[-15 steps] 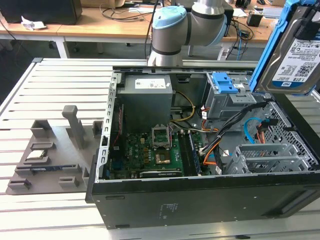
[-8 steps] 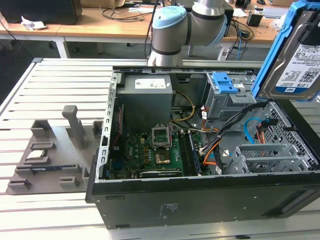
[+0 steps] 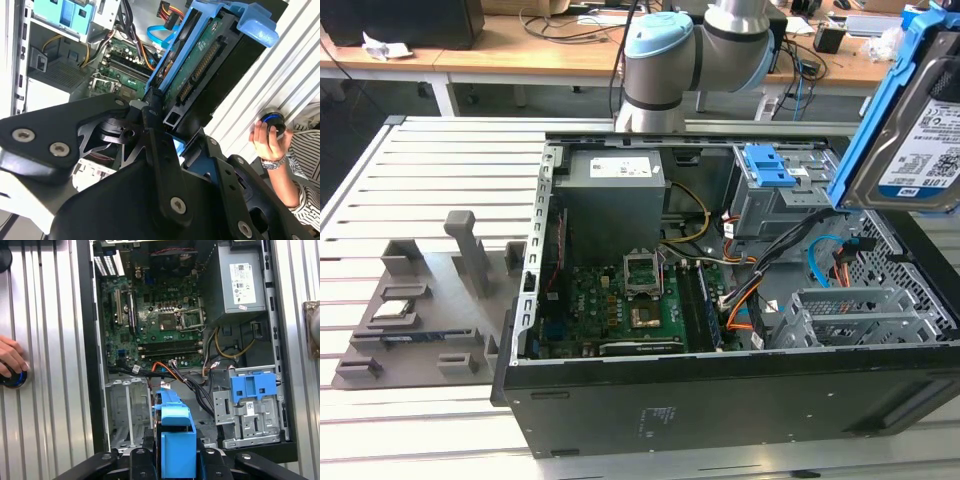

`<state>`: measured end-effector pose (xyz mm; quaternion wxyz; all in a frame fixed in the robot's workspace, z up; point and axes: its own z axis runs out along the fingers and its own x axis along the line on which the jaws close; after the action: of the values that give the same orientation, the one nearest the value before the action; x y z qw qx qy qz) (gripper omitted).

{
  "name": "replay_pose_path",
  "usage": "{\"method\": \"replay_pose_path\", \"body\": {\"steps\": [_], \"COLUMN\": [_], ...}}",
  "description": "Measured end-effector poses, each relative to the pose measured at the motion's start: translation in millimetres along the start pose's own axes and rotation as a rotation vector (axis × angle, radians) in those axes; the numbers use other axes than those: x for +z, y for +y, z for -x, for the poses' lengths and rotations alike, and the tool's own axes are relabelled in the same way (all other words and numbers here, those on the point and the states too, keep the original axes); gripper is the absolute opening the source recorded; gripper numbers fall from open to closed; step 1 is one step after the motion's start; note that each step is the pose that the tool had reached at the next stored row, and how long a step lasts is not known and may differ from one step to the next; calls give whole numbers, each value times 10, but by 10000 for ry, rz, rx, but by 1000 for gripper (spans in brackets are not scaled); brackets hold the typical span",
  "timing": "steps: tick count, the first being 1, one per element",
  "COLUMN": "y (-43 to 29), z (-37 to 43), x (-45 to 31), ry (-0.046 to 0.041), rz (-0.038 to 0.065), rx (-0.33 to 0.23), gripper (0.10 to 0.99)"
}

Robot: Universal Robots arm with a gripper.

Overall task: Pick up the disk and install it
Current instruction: 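Pick up the disk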

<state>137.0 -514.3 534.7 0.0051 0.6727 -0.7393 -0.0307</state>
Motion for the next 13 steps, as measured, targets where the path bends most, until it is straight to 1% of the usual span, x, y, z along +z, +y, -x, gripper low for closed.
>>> {"method": "replay_pose_path", "body": {"steps": [9,13], "y": [-3,-6], "z": [-110,-182], "x": [0,8], "ry": [-1,-1], "rz": [0,0], "rx": [-1,0], "gripper": [369,369]}}
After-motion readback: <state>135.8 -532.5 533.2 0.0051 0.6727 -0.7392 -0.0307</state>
